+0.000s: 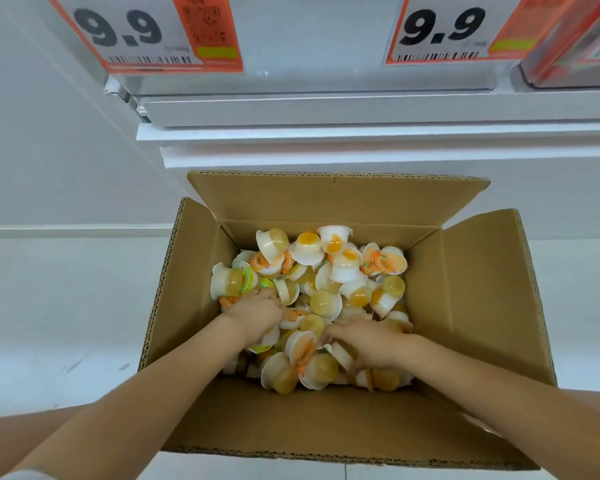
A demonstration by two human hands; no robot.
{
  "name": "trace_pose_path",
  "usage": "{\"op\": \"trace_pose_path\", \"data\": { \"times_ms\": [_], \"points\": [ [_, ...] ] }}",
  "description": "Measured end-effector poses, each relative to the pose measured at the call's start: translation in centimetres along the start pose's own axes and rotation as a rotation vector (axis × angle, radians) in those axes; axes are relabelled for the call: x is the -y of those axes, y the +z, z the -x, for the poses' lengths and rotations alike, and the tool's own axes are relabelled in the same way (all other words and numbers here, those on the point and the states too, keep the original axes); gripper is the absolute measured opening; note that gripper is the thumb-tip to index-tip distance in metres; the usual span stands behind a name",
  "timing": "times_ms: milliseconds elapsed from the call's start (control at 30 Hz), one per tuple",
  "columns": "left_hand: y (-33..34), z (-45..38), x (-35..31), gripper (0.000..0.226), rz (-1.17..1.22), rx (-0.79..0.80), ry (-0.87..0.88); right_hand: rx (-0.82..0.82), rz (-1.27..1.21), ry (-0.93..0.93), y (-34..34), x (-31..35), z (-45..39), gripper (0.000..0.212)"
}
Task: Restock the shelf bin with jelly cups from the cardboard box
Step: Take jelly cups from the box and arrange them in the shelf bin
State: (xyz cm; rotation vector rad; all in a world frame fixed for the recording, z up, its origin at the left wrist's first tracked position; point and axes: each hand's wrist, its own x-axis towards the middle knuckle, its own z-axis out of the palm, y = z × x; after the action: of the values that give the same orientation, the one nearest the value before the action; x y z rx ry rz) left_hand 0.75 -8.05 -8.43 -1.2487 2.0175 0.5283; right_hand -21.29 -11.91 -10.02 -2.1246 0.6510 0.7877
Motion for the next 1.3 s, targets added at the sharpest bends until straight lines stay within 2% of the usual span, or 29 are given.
{"op": "trace_pose_path", "data": {
  "times_ms": [133, 200, 267, 333, 367, 433, 500, 600, 700, 833, 967, 1100, 1300],
  "points": [
    [0.7, 1.2, -1.5, 0.063, 0.015, -0.165, 0.054, -0.095, -0.057, 0.017, 0.1, 0.5, 0.2, 0.055],
    [0.9, 1.5, -2.6, 0.059, 0.046, -0.173, 0.038, -0.13, -0.168, 0.058, -0.2, 0.1, 1.0, 0.051],
    [1.0, 1.9, -3.3, 0.046, 0.203, -0.023, -0.081, -0.157, -0.263, 0.09, -0.5, -0.3, 1.9, 0.051],
    [1.3, 2.4, -3.9, 0.03, 0.438, 0.226, -0.158, -0.181, -0.314, 0.106, -0.7, -0.6, 2.4, 0.051],
    [1.7, 2.4, -4.2, 0.03, 0.57, 0.323, -0.152, -0.187, -0.327, 0.11, -0.8, -0.7, 2.5, 0.051],
    [2.2, 2.6, -4.8, 0.037, 0.85, 0.395, -0.195, -0.199, -0.335, 0.104, -0.8, -0.8, 2.5, 0.05],
    [2.7, 2.7, -5.2, 0.042, 1.024, 0.363, -0.31, -0.202, -0.34, 0.103, -0.7, -0.7, 2.5, 0.051],
    [3.8, 2.4, -5.6, 0.051, 1.05, 0.248, -0.498, -0.216, -0.37, 0.101, -0.7, -0.6, 2.4, 0.052],
    [3.3, 2.4, -5.7, 0.047, 1.092, 0.225, -0.577, -0.244, -0.451, 0.087, -1.0, -0.4, 2.4, 0.049],
    [2.1, 3.4, -4.9, 0.048, 1.304, 0.192, -0.637, -0.298, -0.643, 0.074, -2.7, 0.0, 2.7, 0.047],
    [1.5, 5.3, -4.9, 0.048, 1.397, 0.089, -0.49, -0.314, -0.76, 0.038, -5.3, 0.6, 4.3, 0.043],
    [-3.0, 8.7, -3.9, 0.033, 1.53, -0.061, -0.221, -0.279, -0.717, -0.022, -8.8, 2.1, 7.4, 0.045],
    [-13.2, 16.1, -1.0, 0.053, 1.538, -0.386, 0.153, -0.425, -0.563, -0.25, -16.0, 7.7, 15.1, 0.046]
  ]
}}
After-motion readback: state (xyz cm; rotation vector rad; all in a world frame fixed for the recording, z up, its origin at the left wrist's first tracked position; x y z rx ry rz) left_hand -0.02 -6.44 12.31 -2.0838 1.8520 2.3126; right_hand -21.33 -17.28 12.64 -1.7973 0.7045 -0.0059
